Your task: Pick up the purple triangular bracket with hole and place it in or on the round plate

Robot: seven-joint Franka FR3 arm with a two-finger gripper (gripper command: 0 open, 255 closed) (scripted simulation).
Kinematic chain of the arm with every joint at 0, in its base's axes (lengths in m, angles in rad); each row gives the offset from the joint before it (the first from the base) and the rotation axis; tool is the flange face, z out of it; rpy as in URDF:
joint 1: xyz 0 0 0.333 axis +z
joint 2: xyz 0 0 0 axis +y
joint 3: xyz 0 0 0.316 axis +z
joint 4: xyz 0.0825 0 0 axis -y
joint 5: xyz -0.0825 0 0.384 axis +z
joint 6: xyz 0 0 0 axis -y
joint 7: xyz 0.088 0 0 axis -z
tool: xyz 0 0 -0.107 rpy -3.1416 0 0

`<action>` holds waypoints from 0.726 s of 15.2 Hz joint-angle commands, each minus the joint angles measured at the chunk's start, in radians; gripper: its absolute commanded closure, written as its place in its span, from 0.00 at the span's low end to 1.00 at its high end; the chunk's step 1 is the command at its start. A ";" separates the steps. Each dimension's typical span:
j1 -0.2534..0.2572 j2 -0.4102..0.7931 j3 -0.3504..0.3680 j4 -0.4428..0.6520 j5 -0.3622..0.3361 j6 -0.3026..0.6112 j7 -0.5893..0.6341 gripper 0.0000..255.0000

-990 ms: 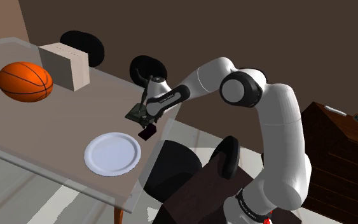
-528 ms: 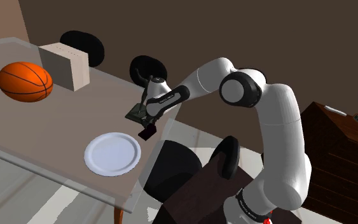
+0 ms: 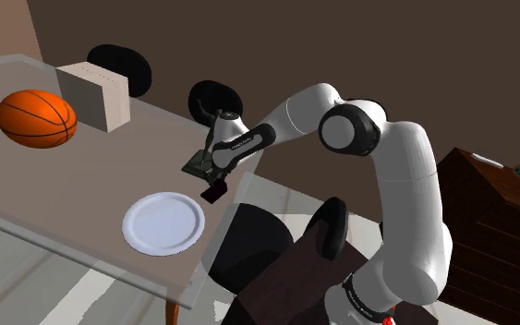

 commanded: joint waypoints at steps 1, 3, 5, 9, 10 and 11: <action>-0.001 0.002 0.000 -0.002 0.000 0.002 -0.001 1.00; -0.002 -0.020 0.002 -0.009 0.002 -0.013 -0.003 1.00; -0.003 -0.042 0.003 -0.015 0.004 -0.029 -0.006 1.00; -0.005 -0.084 0.007 -0.023 0.008 -0.062 -0.011 1.00; -0.006 -0.094 0.008 -0.025 0.009 -0.070 -0.012 1.00; -0.006 -0.104 0.009 -0.026 0.010 -0.079 -0.013 1.00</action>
